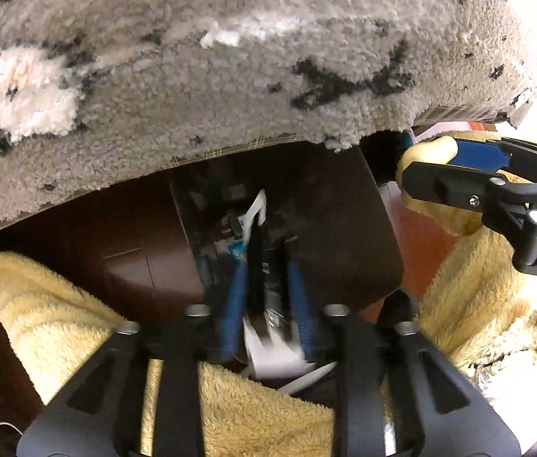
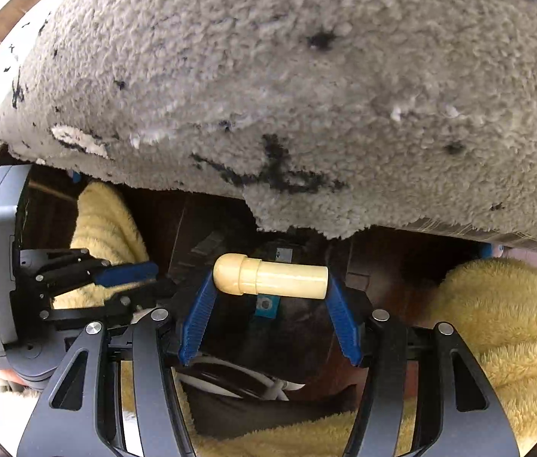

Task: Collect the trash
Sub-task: 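Lower the black carton into the bin with the left tool and open it, then release the yellow-capped tube into the bin with the right tool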

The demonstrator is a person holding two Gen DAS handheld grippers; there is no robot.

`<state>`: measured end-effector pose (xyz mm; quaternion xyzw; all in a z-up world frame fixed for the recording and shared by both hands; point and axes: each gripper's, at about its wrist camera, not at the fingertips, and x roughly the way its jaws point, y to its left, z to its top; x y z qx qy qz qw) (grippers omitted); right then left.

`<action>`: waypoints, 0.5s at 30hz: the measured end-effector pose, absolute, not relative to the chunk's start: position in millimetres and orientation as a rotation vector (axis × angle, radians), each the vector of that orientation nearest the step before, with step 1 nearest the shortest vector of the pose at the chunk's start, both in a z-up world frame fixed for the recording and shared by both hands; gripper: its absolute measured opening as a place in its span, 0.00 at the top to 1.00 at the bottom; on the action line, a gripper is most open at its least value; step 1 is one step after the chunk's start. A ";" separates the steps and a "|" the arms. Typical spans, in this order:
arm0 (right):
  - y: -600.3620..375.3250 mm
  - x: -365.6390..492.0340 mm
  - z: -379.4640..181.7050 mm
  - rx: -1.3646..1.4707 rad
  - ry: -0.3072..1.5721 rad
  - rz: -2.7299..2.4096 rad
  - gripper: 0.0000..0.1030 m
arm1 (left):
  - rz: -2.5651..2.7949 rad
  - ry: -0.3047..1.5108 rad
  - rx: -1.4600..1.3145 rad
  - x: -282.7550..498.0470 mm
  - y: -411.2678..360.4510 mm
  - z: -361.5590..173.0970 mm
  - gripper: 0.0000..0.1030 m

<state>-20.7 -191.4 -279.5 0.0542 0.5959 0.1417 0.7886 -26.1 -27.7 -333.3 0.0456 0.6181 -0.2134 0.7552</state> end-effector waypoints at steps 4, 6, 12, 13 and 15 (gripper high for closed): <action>-195.5 -20.2 -274.0 0.123 1.267 0.304 0.35 | -0.461 1.332 0.101 -23.7 -27.2 -322.7 0.60; -195.4 -19.8 -270.8 0.122 1.259 0.298 0.31 | -0.454 1.320 0.106 -22.7 -25.5 -316.4 0.55; -202.9 -23.3 -257.3 0.120 1.216 0.244 0.14 | -0.412 1.265 0.116 -21.6 -20.2 -292.9 0.29; -204.6 -23.0 -255.5 0.119 1.209 0.232 0.10 | -0.403 1.250 0.117 -23.3 -19.2 -288.6 0.25; -207.1 -23.7 -251.1 0.106 1.190 0.206 0.07 | -0.384 1.211 0.123 -23.6 -17.5 -277.7 0.14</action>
